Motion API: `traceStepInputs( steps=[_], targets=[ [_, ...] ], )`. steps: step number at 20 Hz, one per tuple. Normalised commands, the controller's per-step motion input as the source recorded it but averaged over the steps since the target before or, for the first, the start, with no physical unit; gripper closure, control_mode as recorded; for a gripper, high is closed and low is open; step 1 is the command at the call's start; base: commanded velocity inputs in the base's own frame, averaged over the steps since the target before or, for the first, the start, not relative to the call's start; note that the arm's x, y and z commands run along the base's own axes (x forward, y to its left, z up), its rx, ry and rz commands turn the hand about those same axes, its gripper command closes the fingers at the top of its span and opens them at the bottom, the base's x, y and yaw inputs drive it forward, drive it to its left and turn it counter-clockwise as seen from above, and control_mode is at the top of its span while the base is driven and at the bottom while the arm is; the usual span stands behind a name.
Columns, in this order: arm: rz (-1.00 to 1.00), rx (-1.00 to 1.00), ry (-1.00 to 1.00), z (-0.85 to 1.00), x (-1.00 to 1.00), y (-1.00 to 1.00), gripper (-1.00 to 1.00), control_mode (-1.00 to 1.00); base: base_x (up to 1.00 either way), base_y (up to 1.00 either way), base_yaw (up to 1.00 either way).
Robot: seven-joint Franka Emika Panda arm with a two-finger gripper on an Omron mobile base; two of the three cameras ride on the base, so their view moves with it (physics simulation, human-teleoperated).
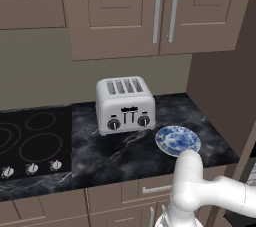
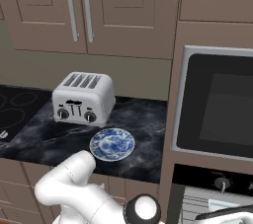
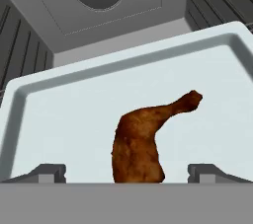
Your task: Place the chicken drumstick on the rack of the oven.
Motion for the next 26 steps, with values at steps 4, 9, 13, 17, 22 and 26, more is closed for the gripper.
traceStepInputs(
  steps=[4, 9, 13, 17, 22, 26],
  targets=[
    [0.00, -0.03, 0.00, 0.42, -0.76, 0.16, -1.00, -1.00, 0.00, 0.00, 0.00],
    [0.00, -0.07, -0.01, 0.37, -0.91, 0.53, -1.00, -1.00, 0.00, 0.00, 0.00],
    [0.00, -0.15, -0.05, 0.32, -1.00, 0.99, -1.00, -1.00, 0.00, 0.00, 0.00],
    [0.00, -0.24, -0.03, 0.25, -0.81, 1.00, -1.00, -1.00, 0.00, 0.00, 0.00],
    [0.00, -0.34, 0.00, 0.25, -0.32, 1.00, -1.00, -1.00, 0.00, 0.00, 0.00],
    [0.00, -0.31, 0.04, 0.20, 0.01, 1.00, -1.00, -1.00, 0.00, 0.00, 0.00]
  ],
)
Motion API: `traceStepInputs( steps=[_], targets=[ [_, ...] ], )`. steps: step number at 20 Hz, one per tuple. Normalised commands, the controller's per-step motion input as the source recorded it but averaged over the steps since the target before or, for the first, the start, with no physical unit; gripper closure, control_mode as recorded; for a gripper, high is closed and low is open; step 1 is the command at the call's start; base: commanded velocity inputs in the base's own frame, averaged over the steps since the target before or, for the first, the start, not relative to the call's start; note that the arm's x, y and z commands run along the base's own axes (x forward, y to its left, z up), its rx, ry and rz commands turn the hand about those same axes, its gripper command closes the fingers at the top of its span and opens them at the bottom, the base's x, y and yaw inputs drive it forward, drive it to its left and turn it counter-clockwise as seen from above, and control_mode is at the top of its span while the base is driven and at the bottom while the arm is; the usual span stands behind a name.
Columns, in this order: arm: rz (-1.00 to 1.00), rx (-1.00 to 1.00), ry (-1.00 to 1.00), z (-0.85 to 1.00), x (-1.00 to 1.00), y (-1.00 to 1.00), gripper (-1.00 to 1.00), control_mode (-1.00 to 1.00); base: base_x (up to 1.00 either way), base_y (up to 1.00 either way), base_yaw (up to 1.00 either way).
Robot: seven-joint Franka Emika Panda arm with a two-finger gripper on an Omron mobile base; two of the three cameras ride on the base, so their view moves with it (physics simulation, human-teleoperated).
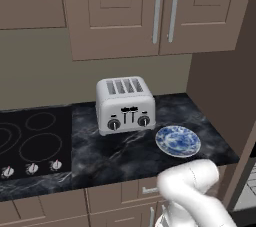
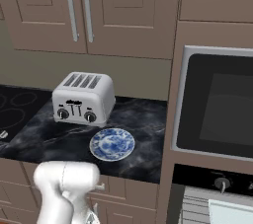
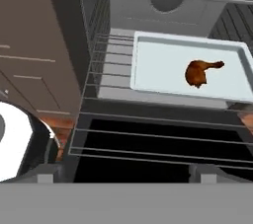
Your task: Place the chicken drumstick on the rack of the oven.
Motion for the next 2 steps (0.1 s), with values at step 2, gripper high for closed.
traceStepInputs(
  steps=[2],
  targets=[
    [0.00, -0.27, 0.09, 0.03, 0.06, 1.00, -1.00, -1.00, 0.00, 0.00, 0.00]
  ],
)
